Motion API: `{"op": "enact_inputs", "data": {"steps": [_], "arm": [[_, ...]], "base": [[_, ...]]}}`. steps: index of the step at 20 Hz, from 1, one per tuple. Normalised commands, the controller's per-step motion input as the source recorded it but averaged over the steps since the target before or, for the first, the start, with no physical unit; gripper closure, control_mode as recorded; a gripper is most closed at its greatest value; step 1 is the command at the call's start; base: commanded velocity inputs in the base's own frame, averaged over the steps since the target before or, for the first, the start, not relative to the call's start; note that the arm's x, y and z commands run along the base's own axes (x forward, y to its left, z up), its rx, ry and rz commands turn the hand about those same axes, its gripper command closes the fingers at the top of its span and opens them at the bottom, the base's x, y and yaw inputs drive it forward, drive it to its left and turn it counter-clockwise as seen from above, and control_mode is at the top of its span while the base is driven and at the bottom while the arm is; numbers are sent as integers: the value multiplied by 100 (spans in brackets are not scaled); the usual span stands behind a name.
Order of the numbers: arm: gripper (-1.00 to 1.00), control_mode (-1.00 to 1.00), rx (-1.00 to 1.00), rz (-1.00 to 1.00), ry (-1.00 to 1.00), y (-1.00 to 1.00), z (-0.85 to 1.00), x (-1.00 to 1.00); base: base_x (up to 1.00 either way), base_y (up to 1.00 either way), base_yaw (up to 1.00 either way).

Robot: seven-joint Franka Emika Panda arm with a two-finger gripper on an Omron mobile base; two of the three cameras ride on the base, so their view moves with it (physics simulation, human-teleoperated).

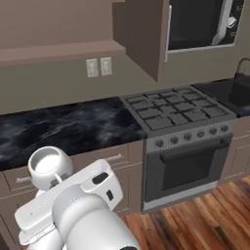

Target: Open the cabinet directly in front. Then move the beer and the mug to the dining counter with the candle on it.

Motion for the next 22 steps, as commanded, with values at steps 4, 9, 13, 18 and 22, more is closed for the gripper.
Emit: {"op": "enact_inputs", "data": {"steps": [4, 9, 13, 18, 22], "arm": [[100, 100, 0, 0, 0, 0, 0, 0], [100, 100, 0, 0, 0, 0, 0, 0], [100, 100, 0, 0, 0, 0, 0, 0], [100, 100, 0, 0, 0, 0, 0, 0], [100, 100, 0, 0, 0, 0, 0, 0]], "base": [[0, -12, -40], [0, -12, -42], [0, -7, -44], [0, -3, -45], [0, 0, -46]]}}
